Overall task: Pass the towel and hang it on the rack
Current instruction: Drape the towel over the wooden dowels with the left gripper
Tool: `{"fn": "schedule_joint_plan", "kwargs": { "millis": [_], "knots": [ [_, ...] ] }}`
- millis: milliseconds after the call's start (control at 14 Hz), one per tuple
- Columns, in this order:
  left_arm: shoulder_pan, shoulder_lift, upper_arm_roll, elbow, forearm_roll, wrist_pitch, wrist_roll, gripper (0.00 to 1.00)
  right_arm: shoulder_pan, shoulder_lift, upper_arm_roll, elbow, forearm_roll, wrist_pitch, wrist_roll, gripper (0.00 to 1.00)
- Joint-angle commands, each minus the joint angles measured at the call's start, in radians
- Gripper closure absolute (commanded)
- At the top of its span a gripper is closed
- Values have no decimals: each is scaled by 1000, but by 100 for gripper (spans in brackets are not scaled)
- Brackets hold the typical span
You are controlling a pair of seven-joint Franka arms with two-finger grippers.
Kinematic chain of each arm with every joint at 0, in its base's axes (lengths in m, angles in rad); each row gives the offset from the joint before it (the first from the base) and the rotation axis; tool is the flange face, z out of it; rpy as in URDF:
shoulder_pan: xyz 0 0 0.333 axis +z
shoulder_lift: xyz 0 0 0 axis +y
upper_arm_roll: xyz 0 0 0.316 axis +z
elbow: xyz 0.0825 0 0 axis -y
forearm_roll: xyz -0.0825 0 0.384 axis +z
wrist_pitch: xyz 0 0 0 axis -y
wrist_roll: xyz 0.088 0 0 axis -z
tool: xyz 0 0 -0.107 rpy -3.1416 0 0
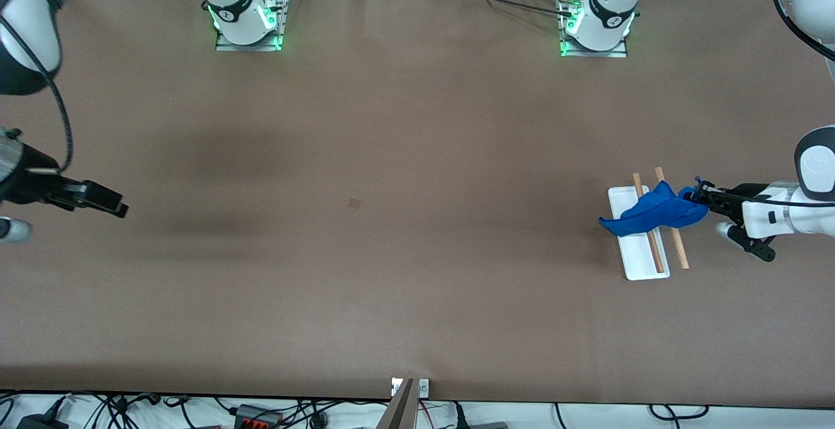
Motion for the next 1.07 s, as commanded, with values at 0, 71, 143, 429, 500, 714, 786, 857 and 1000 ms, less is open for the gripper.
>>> {"fn": "schedule_joint_plan", "kwargs": {
  "millis": [0, 71, 143, 429, 500, 714, 786, 857, 1000],
  "knots": [
    [14, 41, -5, 28, 24, 50, 80, 100, -28, -75, 25, -45, -30, -60, -52, 0],
    [32, 53, -6, 28, 24, 65, 95, 100, -28, -89, 19, -45, -54, -83, -70, 0],
    [40, 59, -6, 28, 26, 85, 95, 100, -31, -96, 16, -43, -60, -107, -93, 0],
    [42, 85, -6, 24, 23, 145, 137, 100, -20, -112, -26, -45, -64, -135, -104, 0],
    [45, 91, -6, 24, 22, 148, 137, 100, -17, -116, -29, -49, -67, -137, -104, 0],
    [43, 95, -6, 24, 24, 148, 134, 100, -19, -188, -29, -162, -88, -85, -103, 0],
    [45, 95, -6, 24, 22, 148, 135, 100, -19, -228, -27, -233, -90, -47, -103, 0],
    [45, 95, -6, 24, 22, 148, 132, 91, -19, -263, -26, -290, -91, -14, -104, 0],
    [39, 95, -6, 24, 22, 146, 121, 66, -17, -305, -23, -365, -97, 35, -104, 0]
  ]
}}
